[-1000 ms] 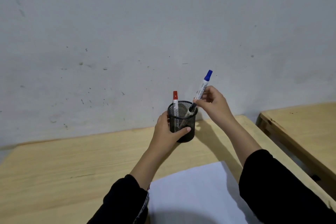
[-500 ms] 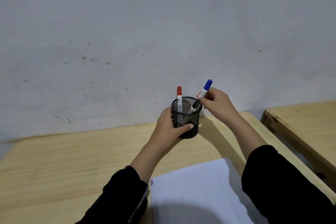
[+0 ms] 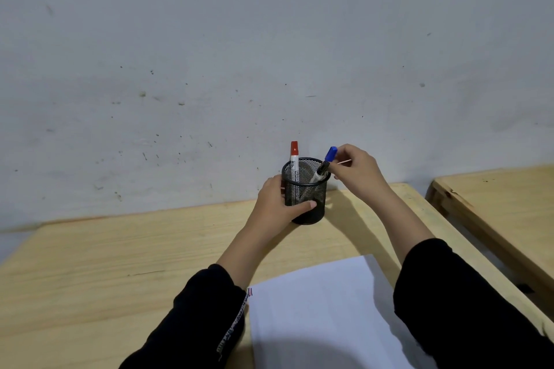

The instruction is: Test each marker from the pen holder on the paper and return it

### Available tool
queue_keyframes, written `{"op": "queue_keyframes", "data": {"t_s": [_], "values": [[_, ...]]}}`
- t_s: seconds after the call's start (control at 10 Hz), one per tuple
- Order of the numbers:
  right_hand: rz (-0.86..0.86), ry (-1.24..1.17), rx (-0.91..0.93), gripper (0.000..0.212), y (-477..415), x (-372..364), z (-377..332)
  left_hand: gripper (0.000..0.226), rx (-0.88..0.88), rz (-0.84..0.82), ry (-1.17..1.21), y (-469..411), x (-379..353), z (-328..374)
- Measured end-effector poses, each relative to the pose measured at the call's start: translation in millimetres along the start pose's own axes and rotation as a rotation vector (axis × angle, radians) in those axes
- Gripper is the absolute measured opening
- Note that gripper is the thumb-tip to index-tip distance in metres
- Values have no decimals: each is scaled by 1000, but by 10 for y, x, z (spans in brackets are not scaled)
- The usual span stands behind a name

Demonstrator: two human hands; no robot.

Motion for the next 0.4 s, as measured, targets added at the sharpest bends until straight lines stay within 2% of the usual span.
{"op": "queue_keyframes", "data": {"t_s": [0.2, 0.3, 0.4], "values": [[9, -17, -33, 10, 123, 66, -37, 39, 1, -16, -50, 75, 70, 103], [5, 4, -13, 13, 177, 110, -79, 42, 10, -18, -91, 113, 148, 118], [22, 57, -37, 19, 302, 179, -172, 57, 48, -24, -166, 202, 280, 170]]}}
Point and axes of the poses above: each hand's wrist, its own y-axis away from the middle knuckle, its own x-axis out of the back of the hand, z = x × y, the point moved 8 cm from there along -y, towards the middle knuckle, and after that the axes turned 12 degrees about -y, right-handed, at the moved point
